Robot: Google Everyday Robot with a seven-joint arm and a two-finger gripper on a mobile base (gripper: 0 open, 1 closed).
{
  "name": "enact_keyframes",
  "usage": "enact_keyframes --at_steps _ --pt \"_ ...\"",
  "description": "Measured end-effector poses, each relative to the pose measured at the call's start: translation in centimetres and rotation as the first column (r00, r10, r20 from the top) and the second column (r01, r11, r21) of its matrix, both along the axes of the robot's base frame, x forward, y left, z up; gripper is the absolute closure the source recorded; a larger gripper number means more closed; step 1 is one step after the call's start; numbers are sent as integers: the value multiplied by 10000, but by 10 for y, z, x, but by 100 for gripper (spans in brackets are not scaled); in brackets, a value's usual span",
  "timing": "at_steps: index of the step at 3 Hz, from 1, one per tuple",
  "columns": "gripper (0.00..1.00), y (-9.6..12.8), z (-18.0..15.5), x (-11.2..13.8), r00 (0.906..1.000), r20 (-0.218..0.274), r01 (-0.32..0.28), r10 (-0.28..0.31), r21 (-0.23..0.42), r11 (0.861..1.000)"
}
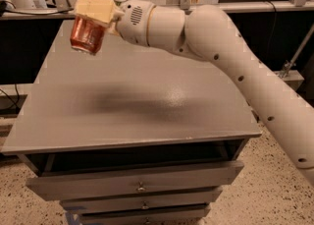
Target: Place coke can upright
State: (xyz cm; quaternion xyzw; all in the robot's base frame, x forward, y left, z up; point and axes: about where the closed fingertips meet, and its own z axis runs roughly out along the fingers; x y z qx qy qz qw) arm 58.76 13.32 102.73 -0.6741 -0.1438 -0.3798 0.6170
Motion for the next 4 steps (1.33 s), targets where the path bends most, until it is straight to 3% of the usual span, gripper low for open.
enact_keyframes --at_steps 1,2,3,4 --pt "100 0 0 0 10000 -12 -21 21 -5 10000" --pt "100 3 -2 -3 9936 1128 78 -26 -452 9989" --pt "100 3 -23 -2 9451 3261 639 -228 -1159 9912" --pt "100 2 -55 0 8433 5374 1488 -30 -2281 9622"
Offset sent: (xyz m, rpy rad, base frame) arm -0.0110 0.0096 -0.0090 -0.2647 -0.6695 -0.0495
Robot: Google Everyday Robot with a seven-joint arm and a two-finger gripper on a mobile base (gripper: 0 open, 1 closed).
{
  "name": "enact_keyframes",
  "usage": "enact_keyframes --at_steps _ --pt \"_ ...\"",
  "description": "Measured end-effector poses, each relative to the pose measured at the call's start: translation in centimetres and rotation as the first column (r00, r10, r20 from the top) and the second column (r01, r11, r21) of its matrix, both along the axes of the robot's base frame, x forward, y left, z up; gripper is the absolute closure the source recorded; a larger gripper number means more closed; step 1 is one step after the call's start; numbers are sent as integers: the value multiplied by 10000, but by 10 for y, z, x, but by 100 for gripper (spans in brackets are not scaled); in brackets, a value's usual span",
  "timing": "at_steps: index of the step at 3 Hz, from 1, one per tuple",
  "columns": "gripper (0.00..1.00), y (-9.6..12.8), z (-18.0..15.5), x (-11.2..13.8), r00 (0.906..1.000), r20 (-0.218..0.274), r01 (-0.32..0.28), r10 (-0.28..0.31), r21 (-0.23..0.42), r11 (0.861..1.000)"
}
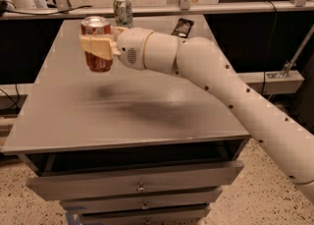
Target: Place coke can upright
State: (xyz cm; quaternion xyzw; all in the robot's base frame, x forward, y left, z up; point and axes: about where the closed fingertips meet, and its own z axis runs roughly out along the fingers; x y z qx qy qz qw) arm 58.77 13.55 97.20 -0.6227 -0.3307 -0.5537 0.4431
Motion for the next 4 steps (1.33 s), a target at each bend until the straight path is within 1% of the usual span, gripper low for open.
enact_keyframes --at_steps 1,2,3,4 --pt "100 1 -27 0 9818 1891 494 -196 -1538 9869" --pt "100 -1 -47 0 9637 2665 817 -166 -2351 9685" --pt "100 -1 -68 -1 9590 2833 886 -110 -2628 9608" --pt "100 -1 -84 0 9598 2805 872 -102 -2632 9608"
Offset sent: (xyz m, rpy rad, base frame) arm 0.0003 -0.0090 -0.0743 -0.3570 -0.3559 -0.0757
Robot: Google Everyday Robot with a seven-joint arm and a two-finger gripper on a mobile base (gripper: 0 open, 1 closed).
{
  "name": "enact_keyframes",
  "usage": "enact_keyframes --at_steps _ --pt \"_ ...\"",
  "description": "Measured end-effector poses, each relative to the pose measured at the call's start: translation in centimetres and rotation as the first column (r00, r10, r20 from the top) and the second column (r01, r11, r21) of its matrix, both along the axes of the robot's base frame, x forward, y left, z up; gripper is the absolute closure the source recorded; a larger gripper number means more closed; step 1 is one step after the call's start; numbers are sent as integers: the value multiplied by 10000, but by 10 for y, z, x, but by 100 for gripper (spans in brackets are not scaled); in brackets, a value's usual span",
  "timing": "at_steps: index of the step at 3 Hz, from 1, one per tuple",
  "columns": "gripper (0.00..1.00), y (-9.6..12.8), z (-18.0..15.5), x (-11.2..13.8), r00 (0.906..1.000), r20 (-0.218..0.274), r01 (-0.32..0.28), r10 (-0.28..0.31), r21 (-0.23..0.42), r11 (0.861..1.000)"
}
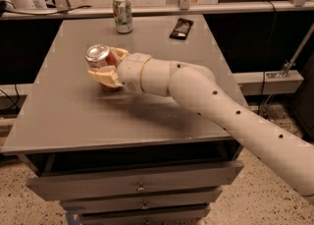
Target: Place coke can upright
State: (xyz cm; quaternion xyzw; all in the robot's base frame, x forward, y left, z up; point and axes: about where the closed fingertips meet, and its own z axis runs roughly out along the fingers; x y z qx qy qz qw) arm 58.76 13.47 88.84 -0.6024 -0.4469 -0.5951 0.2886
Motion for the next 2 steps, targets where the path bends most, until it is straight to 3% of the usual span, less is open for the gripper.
enact_keyframes --at_steps 1,2 --pt "83 -1 -4 2 9999 -169 37 -35 107 9999" --pt "59 -1 0 2 9998 -172 38 -36 108 9999"
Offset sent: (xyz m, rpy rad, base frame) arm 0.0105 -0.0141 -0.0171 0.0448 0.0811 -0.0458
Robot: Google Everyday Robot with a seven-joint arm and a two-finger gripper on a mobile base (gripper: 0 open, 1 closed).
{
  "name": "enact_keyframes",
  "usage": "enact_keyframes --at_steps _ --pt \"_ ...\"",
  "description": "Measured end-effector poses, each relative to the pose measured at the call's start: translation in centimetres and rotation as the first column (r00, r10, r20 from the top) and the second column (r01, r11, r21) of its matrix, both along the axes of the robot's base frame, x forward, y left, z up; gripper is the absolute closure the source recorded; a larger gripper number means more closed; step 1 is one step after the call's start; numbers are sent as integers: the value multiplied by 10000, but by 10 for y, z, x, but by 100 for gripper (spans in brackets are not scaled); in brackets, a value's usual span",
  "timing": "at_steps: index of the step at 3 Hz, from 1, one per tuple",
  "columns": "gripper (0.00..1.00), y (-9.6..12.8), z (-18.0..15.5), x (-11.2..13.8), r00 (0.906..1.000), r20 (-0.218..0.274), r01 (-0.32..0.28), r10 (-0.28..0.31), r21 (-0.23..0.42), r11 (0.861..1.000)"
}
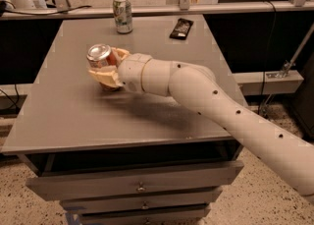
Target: Place coke can upright
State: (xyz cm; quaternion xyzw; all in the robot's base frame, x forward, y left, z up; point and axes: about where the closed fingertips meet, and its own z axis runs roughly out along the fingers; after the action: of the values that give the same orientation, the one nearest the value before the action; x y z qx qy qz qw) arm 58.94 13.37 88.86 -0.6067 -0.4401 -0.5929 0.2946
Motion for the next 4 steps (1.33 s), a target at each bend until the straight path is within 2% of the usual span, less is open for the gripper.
enact_keyframes --at_steps 2,3,4 --pt "12 0 1 0 10000 -4 2 -2 2 10000" --pt "0 -9 -2 4 9988 -467 163 -155 178 9997" --pt "0 -29 10 4 9968 -791 152 -113 490 9987"
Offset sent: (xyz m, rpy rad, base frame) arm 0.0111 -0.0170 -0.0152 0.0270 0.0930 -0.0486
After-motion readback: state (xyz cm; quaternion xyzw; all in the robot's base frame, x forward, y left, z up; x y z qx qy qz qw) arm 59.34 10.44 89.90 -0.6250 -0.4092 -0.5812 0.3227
